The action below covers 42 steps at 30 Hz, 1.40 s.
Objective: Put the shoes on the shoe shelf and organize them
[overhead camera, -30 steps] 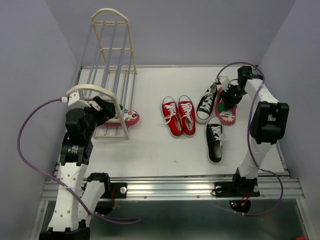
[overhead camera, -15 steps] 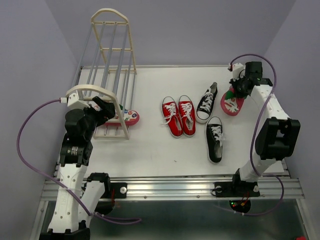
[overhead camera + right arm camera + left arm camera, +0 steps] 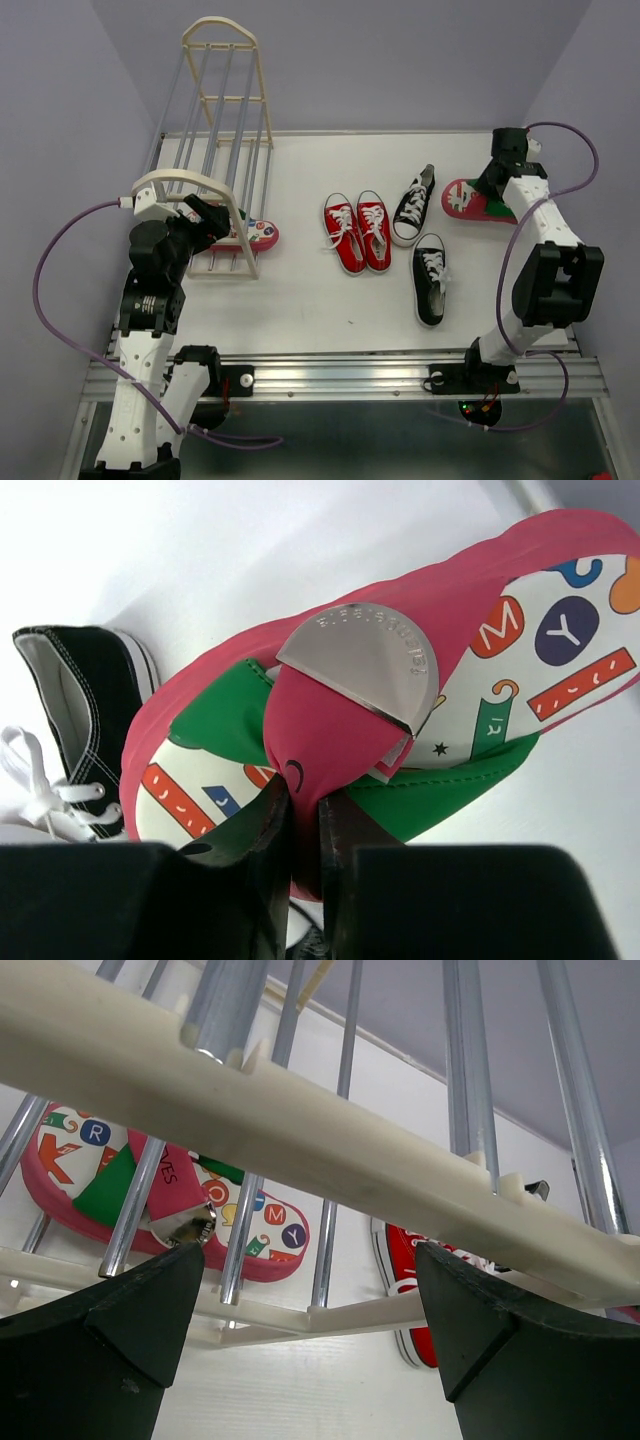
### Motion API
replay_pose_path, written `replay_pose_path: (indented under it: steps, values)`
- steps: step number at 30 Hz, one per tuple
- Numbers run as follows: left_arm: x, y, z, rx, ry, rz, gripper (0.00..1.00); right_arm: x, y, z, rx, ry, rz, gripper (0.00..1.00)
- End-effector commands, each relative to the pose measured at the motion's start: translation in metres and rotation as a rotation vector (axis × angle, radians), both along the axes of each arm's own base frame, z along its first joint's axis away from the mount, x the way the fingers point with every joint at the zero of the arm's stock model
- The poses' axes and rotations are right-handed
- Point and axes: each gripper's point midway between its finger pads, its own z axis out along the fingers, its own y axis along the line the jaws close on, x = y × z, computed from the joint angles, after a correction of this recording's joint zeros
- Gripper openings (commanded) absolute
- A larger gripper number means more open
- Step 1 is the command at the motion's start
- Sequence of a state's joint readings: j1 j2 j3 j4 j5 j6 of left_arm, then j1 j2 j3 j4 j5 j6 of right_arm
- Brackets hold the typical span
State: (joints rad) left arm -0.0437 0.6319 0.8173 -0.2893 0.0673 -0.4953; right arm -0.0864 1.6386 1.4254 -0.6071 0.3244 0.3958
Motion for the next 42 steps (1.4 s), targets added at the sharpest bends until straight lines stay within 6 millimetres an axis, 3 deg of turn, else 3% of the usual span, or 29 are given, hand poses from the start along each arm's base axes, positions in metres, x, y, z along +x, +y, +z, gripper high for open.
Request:
replay_pose_path:
  steps: [1, 2, 7, 10, 13, 16, 17, 19, 22, 23, 26, 27, 28, 30, 33, 37, 38, 39, 42]
  values:
    - [0.001, 0.002, 0.004, 0.002, -0.026, 0.009, 0.99, 0.02, 0.001, 0.0, 0.149, -0.155, -0.232, 0.19]
    - [0.001, 0.002, 0.004, 0.002, -0.026, 0.009, 0.99, 0.024, 0.0, -0.012, 0.163, -0.146, -0.27, 0.26]
    - [0.0, 0.003, 0.004, 0.005, -0.023, 0.012, 0.99, 0.04, 0.0, -0.055, 0.185, -0.075, -0.308, 0.28]
    - [0.0, 0.004, 0.003, 0.01, -0.017, 0.017, 0.99, 0.048, 0.002, -0.074, 0.188, -0.035, -0.287, 0.37]
    - [-0.001, 0.005, 0.004, 0.012, -0.02, 0.02, 0.99, 0.053, 0.004, -0.085, 0.178, 0.002, -0.241, 0.54]
    - [-0.001, 0.006, 0.004, 0.014, -0.017, 0.027, 0.99, 0.058, 0.005, -0.087, 0.161, 0.038, -0.149, 0.92]
    - [-0.001, 0.006, 0.004, 0.014, -0.017, 0.029, 0.99, 0.06, 0.007, -0.085, 0.158, 0.041, -0.111, 1.0]
    - [-0.002, 0.007, 0.005, 0.015, -0.019, 0.033, 0.99, 0.065, 0.015, -0.072, 0.119, 0.049, 0.06, 1.0]
    - [-0.002, 0.009, 0.005, 0.017, -0.019, 0.042, 0.99, 0.068, 0.016, -0.034, 0.006, 0.024, 0.262, 1.0]
    - [-0.001, 0.009, 0.004, 0.016, -0.017, 0.045, 0.99, 0.068, 0.015, -0.01, -0.037, -0.016, 0.302, 1.0]
    - [-0.002, 0.011, 0.007, 0.019, -0.025, 0.057, 0.99, 0.063, 0.018, 0.026, -0.229, -0.024, 0.603, 1.0]
    - [-0.002, 0.011, 0.007, 0.019, -0.025, 0.057, 0.99, 0.061, 0.026, 0.033, -0.21, -0.052, 0.636, 1.0]
    - [-0.002, 0.011, 0.007, 0.017, -0.025, 0.058, 0.99, 0.057, 0.026, 0.037, -0.317, -0.032, 0.77, 1.0]
    - [-0.003, 0.019, 0.008, 0.024, -0.025, 0.103, 0.99, 0.042, 0.029, 0.036, -0.441, 0.009, 0.983, 1.0]
    - [-0.005, 0.027, 0.009, 0.029, -0.021, 0.149, 0.99, 0.013, 0.031, 0.015, -0.546, 0.115, 1.242, 1.0]
    - [-0.007, 0.035, 0.012, 0.039, -0.012, 0.191, 0.99, -0.011, -0.008, 0.0, -0.554, 0.218, 1.326, 1.0]
    - [-0.008, 0.036, 0.013, 0.044, -0.014, 0.196, 0.99, -0.015, -0.005, -0.006, -0.56, 0.234, 1.393, 1.0]
    - [-0.008, 0.037, 0.015, 0.047, -0.018, 0.199, 0.99, -0.027, -0.018, -0.014, -0.544, 0.276, 1.419, 1.0]
    - [-0.01, 0.039, 0.016, 0.061, -0.018, 0.207, 0.99, -0.035, -0.039, -0.028, -0.556, 0.295, 1.55, 1.0]
